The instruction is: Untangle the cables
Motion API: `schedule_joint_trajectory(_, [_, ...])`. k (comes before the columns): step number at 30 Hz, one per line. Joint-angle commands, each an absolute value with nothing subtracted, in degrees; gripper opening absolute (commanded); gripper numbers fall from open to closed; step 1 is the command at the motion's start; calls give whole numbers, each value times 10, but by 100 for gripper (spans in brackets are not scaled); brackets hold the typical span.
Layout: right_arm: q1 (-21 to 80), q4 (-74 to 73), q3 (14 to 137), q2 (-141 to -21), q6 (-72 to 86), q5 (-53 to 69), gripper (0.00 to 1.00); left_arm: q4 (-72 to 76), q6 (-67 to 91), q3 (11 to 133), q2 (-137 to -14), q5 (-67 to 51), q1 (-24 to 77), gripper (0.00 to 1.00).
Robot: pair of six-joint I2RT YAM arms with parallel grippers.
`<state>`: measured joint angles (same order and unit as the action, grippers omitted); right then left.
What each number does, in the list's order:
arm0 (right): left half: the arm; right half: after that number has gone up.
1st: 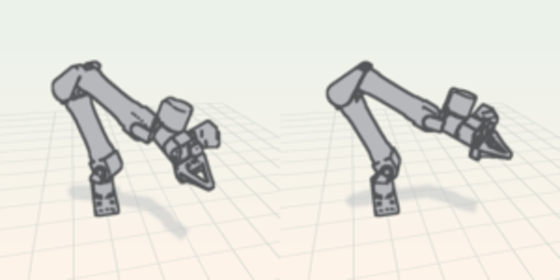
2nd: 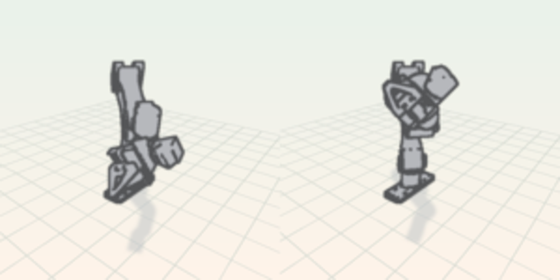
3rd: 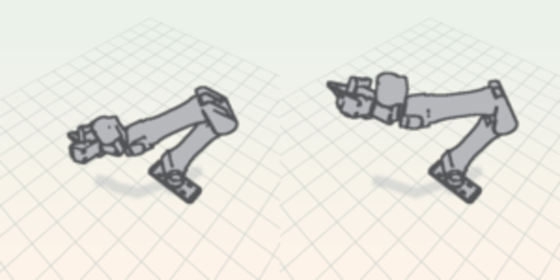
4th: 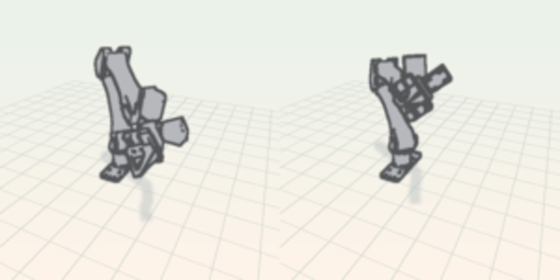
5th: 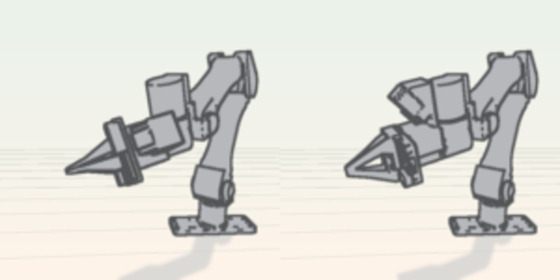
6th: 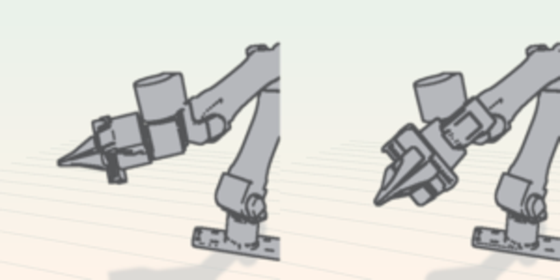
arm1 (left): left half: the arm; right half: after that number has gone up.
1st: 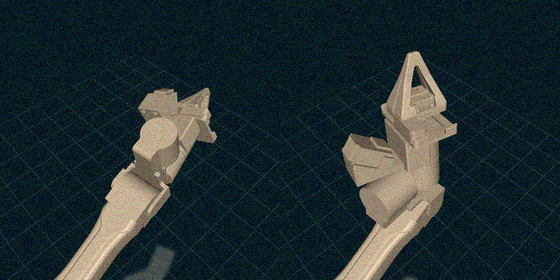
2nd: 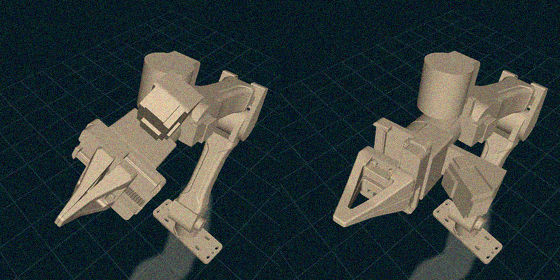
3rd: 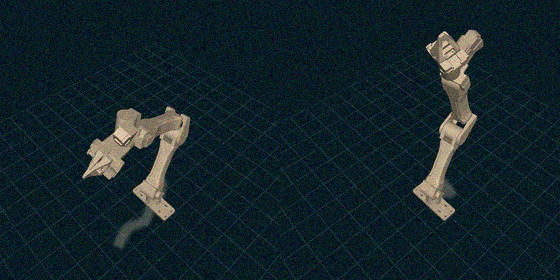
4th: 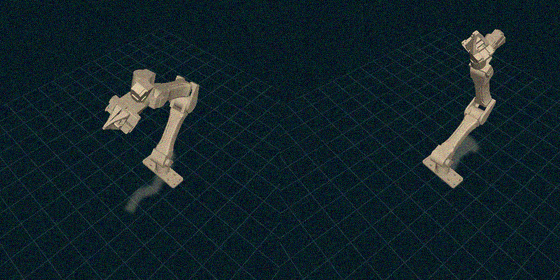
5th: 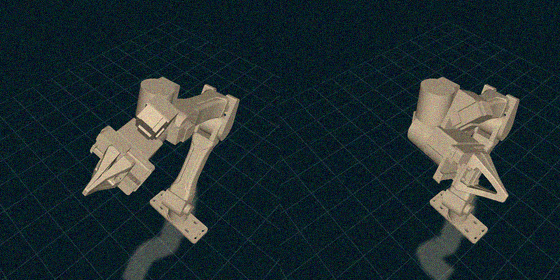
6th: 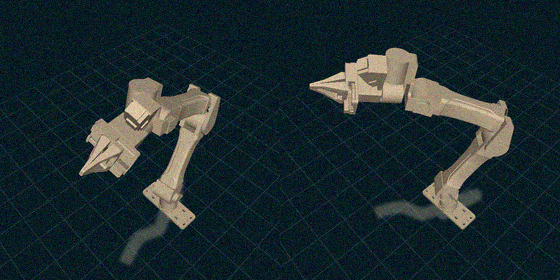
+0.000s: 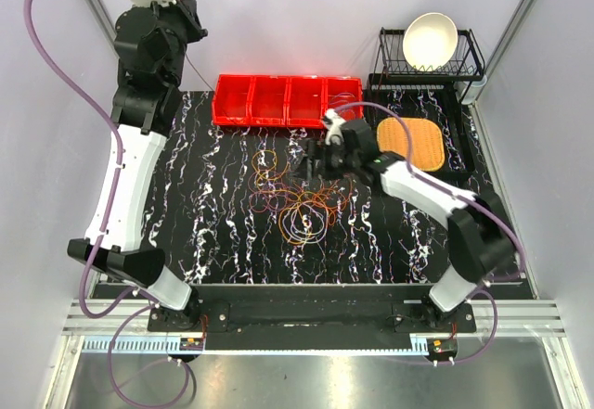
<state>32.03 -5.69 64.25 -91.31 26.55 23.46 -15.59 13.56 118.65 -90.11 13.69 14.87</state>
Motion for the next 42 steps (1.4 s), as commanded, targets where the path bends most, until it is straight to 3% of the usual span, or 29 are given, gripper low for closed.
schedule_joint_trajectory(1, [359,-32,744,-1014,219,233,88,-120,127,1171,-872,110,148,0])
schedule_joint_trajectory(7, [364,-22,845,-1135,219,240,84,-148,127,1203,-867,107,149,0])
schedule_joint_trajectory(13, [374,-32,890,-1186,207,216,83,-150,71,1213,-856,162,193,0])
schedule_joint_trajectory(15, [377,-36,898,-1197,204,215,78,-144,48,1209,-854,180,211,0])
schedule_joint_trajectory(23, [389,-42,928,-1237,207,173,74,-141,38,1209,-854,192,235,0])
schedule_joint_trajectory(30, [393,-52,932,-1232,211,112,33,-133,17,1204,-846,218,265,0])
schedule_joint_trajectory(33, [394,-58,924,-1206,214,100,3,-124,4,1200,-845,239,284,0])
schedule_joint_trajectory(37, [395,-130,957,-1141,205,70,0,-119,-39,1201,-848,273,321,0])
schedule_joint_trajectory(42, [394,-274,1091,-1045,185,17,0,-148,-20,1213,-840,277,361,0])
